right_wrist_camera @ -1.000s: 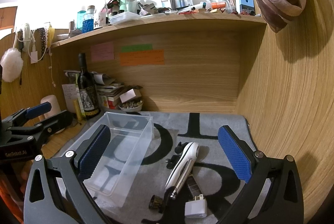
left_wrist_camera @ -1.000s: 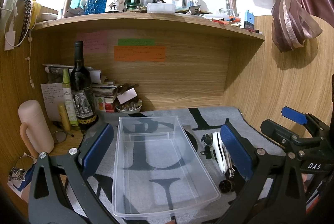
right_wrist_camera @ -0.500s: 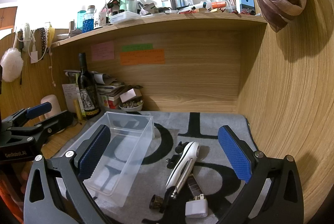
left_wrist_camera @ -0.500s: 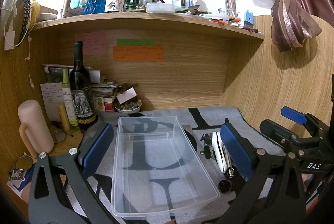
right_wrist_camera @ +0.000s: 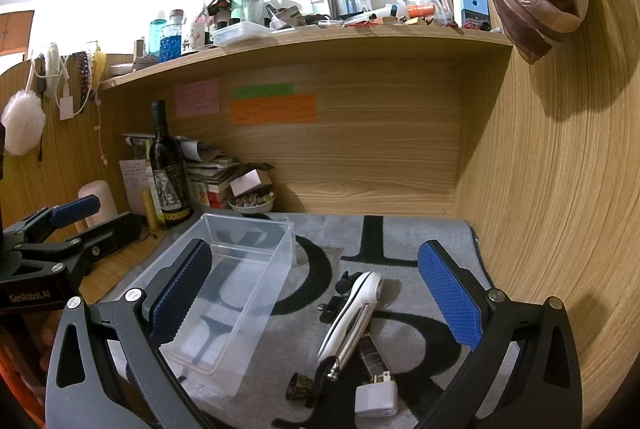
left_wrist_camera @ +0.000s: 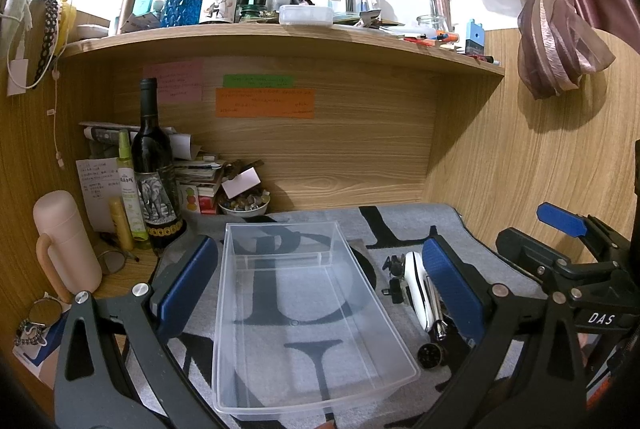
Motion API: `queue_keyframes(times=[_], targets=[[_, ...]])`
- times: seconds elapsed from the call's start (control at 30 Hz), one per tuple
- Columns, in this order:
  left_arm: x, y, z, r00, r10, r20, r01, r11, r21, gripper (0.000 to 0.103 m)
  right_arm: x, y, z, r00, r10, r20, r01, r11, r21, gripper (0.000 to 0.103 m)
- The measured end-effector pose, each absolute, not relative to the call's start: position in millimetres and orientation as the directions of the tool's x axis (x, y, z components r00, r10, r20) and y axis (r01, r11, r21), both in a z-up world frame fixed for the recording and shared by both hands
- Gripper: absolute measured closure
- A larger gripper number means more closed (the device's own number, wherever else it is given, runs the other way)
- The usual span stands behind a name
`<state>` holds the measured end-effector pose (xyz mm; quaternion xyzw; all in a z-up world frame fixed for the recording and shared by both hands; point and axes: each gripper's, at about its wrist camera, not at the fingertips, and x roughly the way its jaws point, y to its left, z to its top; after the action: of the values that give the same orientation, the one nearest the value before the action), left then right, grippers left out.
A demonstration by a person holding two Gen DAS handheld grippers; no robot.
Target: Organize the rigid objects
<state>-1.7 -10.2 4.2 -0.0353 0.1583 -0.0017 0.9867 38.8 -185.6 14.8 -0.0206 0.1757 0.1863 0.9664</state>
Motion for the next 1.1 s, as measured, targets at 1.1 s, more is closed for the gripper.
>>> queue_keyframes(times=[1.1], targets=[[12,7,-3,0.918,-0.002,-0.396,-0.026,0.998,-0.065,0.0,44,-187,3,0.867,0.331,-0.372,-0.347,0.938,0.027,0.0]])
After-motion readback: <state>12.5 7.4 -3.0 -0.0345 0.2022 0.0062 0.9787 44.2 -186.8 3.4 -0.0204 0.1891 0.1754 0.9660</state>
